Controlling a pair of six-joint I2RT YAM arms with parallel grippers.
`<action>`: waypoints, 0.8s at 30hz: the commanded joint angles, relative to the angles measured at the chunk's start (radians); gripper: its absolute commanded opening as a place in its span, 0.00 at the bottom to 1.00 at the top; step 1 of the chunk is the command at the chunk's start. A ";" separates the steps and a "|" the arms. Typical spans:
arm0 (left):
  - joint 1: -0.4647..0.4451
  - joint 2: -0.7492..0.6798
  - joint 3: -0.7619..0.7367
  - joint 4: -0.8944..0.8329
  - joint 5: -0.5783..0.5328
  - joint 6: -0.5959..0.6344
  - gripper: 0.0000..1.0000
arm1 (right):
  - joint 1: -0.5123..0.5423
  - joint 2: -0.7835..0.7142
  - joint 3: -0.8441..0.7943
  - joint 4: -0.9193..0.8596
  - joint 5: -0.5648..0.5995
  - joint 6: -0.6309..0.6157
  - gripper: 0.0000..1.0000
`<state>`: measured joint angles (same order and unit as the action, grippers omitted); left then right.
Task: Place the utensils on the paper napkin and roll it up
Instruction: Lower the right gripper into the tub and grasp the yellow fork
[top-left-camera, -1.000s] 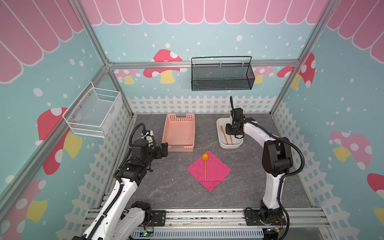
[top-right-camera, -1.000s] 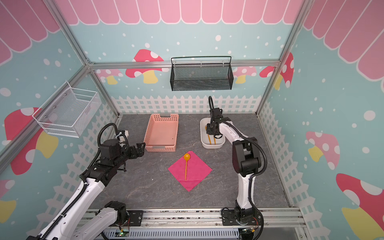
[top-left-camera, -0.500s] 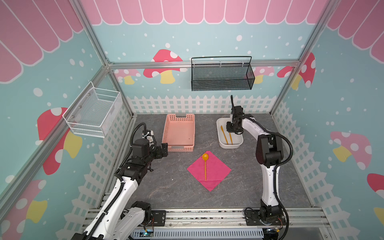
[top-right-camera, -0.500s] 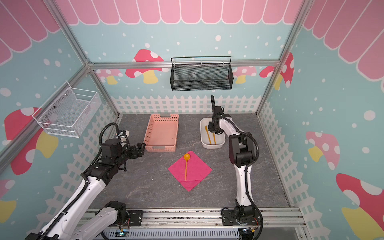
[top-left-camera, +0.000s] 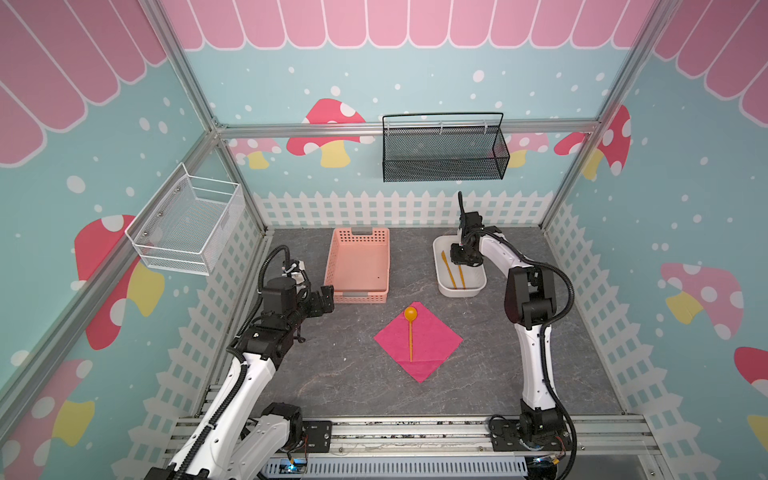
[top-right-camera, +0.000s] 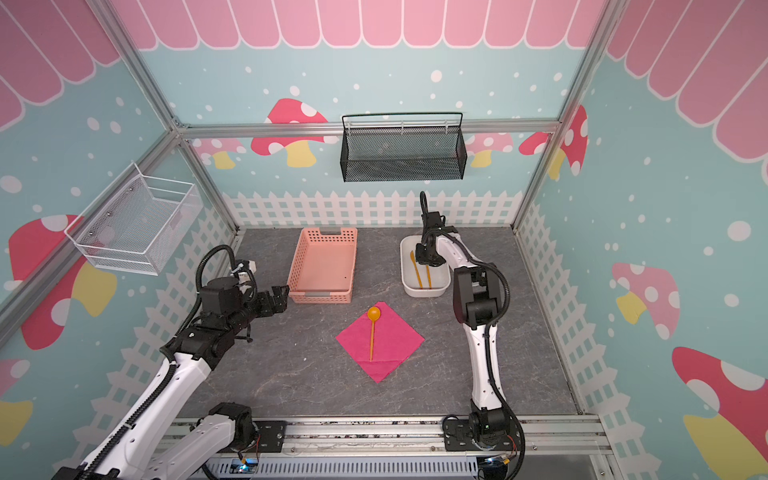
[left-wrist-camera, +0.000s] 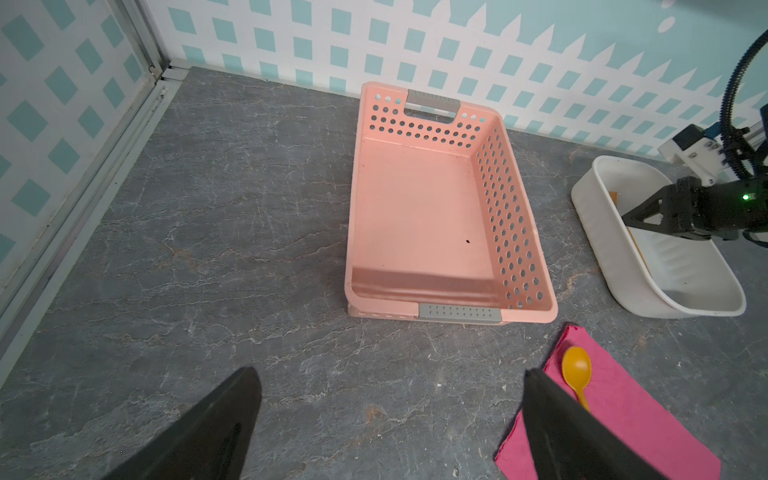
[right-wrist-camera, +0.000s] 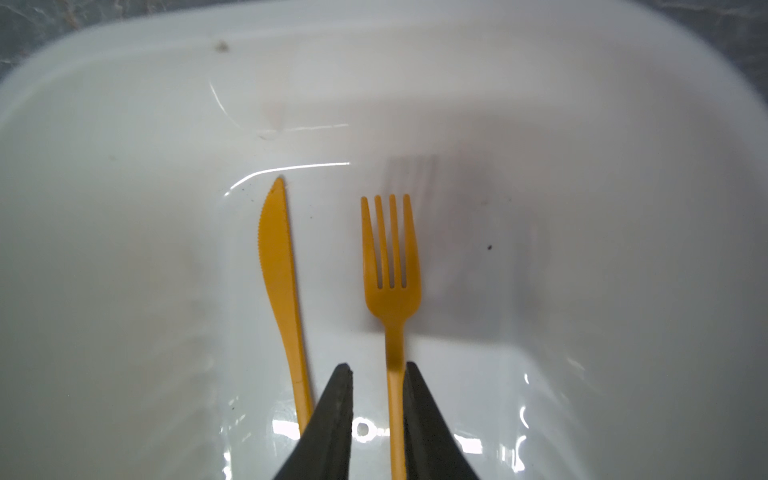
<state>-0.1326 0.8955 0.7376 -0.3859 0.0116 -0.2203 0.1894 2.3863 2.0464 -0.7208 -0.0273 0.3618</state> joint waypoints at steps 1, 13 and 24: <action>0.008 0.000 0.026 -0.007 0.018 0.002 0.99 | -0.007 0.033 0.032 -0.037 0.008 -0.025 0.25; 0.014 0.001 0.022 -0.005 0.024 -0.001 0.99 | -0.014 0.070 0.061 -0.051 0.010 -0.034 0.25; 0.014 0.011 0.023 -0.005 0.016 0.001 0.99 | -0.019 0.091 0.069 -0.052 -0.013 -0.035 0.19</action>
<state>-0.1246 0.9058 0.7380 -0.3855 0.0231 -0.2207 0.1764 2.4405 2.0941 -0.7441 -0.0280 0.3439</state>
